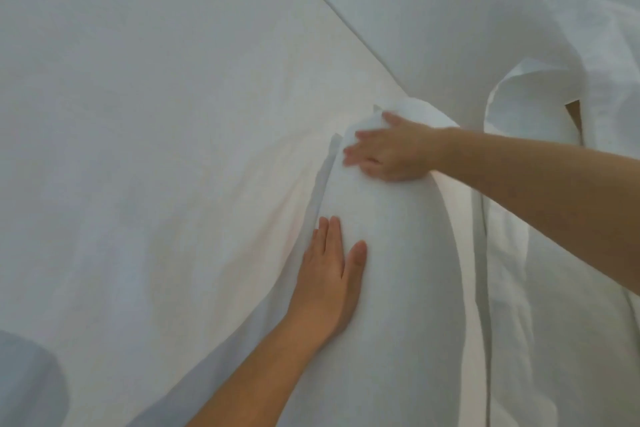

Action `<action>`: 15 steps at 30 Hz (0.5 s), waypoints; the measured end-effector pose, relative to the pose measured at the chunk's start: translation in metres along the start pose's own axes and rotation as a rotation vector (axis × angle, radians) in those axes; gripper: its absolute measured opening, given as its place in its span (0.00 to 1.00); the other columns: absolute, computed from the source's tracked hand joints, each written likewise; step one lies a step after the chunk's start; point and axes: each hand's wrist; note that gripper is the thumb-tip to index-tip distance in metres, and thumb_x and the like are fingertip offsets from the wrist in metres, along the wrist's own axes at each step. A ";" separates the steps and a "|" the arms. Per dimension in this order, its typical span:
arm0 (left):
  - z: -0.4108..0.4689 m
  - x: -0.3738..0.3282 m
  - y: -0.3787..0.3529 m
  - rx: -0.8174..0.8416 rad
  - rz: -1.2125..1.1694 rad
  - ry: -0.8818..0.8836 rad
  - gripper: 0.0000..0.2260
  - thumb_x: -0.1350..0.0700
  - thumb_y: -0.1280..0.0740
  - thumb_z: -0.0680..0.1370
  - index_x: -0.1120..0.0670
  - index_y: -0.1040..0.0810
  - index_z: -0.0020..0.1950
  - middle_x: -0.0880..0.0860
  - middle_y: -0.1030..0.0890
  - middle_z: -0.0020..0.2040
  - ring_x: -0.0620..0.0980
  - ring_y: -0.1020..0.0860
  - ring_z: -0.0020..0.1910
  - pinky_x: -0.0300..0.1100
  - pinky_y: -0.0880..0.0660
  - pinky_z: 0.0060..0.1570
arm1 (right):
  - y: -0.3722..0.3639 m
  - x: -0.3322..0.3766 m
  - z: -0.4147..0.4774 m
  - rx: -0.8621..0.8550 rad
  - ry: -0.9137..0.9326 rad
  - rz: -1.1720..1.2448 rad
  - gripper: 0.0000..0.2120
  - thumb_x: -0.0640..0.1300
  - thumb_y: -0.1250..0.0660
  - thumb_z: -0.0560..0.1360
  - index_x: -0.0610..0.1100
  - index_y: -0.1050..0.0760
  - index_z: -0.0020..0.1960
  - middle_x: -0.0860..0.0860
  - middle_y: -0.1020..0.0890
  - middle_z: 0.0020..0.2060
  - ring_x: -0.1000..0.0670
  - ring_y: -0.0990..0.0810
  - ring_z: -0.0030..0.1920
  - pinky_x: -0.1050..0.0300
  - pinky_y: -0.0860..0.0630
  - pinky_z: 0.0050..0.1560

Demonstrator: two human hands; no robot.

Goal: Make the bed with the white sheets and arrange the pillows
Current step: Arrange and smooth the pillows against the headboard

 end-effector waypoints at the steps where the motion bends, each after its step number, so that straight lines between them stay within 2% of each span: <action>1: -0.004 0.001 -0.001 0.001 0.009 0.002 0.29 0.41 0.53 0.82 0.49 0.59 0.79 0.46 0.59 0.79 0.41 0.59 0.77 0.35 0.62 0.72 | 0.002 -0.002 0.000 0.000 -0.071 -0.022 0.23 0.55 0.58 0.84 0.59 0.46 0.78 0.62 0.46 0.78 0.55 0.53 0.78 0.37 0.63 0.75; 3: -0.014 0.004 -0.003 0.010 0.026 -0.001 0.29 0.40 0.53 0.82 0.49 0.60 0.79 0.45 0.59 0.79 0.41 0.59 0.77 0.34 0.62 0.72 | 0.001 0.008 0.000 0.022 -0.056 -0.048 0.23 0.57 0.58 0.83 0.58 0.46 0.78 0.62 0.47 0.78 0.53 0.53 0.79 0.37 0.63 0.75; 6: -0.032 0.012 -0.003 0.029 0.028 0.006 0.30 0.39 0.54 0.81 0.48 0.60 0.79 0.44 0.59 0.79 0.41 0.58 0.77 0.36 0.61 0.73 | -0.013 0.049 -0.011 0.046 0.125 -0.024 0.23 0.57 0.57 0.83 0.60 0.44 0.77 0.63 0.45 0.77 0.55 0.53 0.78 0.40 0.64 0.75; 15: -0.096 0.018 -0.004 0.097 0.081 0.113 0.32 0.39 0.54 0.81 0.51 0.62 0.79 0.48 0.60 0.80 0.44 0.59 0.78 0.40 0.60 0.74 | -0.031 0.110 -0.054 0.095 0.206 -0.015 0.23 0.57 0.58 0.84 0.60 0.44 0.77 0.63 0.44 0.77 0.55 0.53 0.78 0.40 0.66 0.75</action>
Point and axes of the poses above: each hand's wrist, its own z-axis towards the middle knuckle, its own y-axis out of the back of the hand, x = y × z
